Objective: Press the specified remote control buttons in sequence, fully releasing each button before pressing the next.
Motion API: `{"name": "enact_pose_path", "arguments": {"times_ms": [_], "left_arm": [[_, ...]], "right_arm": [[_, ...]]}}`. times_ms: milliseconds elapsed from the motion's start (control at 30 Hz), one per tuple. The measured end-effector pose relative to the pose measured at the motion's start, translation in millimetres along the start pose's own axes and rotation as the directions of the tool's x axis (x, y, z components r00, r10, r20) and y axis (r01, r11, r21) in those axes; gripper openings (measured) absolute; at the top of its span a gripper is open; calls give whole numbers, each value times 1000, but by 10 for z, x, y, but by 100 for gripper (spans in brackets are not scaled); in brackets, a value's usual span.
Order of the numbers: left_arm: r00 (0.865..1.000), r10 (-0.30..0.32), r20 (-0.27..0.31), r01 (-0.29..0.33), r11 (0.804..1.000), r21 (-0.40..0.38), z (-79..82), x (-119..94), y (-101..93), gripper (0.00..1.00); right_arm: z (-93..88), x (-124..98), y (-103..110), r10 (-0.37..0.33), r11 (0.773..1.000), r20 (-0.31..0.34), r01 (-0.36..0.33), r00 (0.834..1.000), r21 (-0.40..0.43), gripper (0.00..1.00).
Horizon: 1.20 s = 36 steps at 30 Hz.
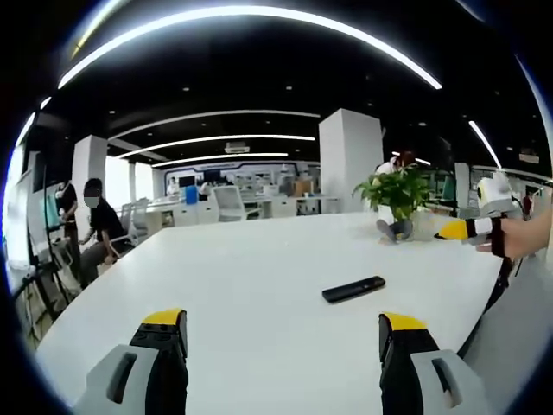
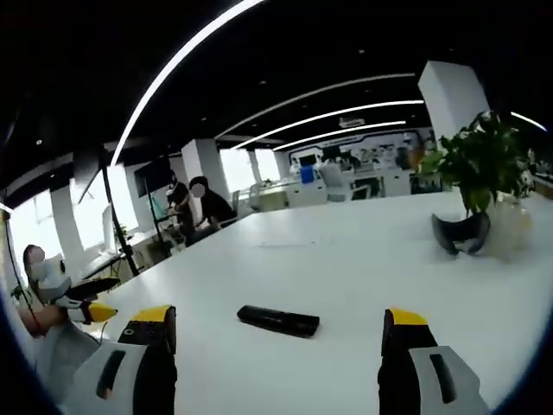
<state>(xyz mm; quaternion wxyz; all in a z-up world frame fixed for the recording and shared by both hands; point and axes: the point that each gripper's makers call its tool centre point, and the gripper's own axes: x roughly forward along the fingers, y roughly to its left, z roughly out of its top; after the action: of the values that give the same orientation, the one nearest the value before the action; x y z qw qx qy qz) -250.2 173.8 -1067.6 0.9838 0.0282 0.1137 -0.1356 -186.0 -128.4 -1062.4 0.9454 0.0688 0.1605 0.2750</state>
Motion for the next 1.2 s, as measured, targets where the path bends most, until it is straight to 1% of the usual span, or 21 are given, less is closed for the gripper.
{"name": "enact_pose_path", "arguments": {"times_ms": [100,167,233,333,433,567,633,667,767,900,1000,1100,1200], "left_arm": [[1000,2,3,-2,1000,0,-2,0,9,96],[1000,1,2,-1,1000,-2,-14,2,13,96],[1000,0,0,0,1000,0,-25,4,15,96],[1000,-3,-1,3,1000,4,-22,2,6,96],[1000,-7,-5,7,1000,3,-26,2,0,96],[1000,-10,-2,10,1000,0,-16,-2,-7,96],[999,-18,29,19,1000,-22,42,-11,-21,96],[999,-15,30,15,1000,-23,41,-14,-9,95],[999,2,40,0,999,-41,60,-19,18,96],[1000,2,28,-1,999,-37,47,-15,12,95],[999,4,31,-2,999,-43,50,-16,16,95],[999,18,42,-16,998,-60,62,-25,49,95],[997,49,56,-43,995,-94,64,-46,121,95]], "right_arm": [[6,-140,-20,-20,999,2,20,1000,-28,99],[59,-228,-55,-44,999,20,44,999,-16,99],[81,-317,-62,-50,999,32,51,998,-18,99],[54,-449,-102,-86,996,45,88,995,-33,99],[11,-516,-72,-113,993,52,114,992,-18,99],[28,-548,-46,-138,990,74,141,988,-30,99],[50,-547,-79,-150,988,90,153,985,-30,99],[36,-545,-100,-157,987,90,160,983,-24,99],[-66,-507,-94,-141,989,45,142,989,-28,99],[-39,-511,-65,-136,988,56,139,989,-61,99],[-46,-509,-68,-132,988,54,136,990,-66,99],[-55,-513,-80,-133,988,52,136,990,-70,99],[-50,-528,-107,-146,986,57,150,988,-75,99]]}}
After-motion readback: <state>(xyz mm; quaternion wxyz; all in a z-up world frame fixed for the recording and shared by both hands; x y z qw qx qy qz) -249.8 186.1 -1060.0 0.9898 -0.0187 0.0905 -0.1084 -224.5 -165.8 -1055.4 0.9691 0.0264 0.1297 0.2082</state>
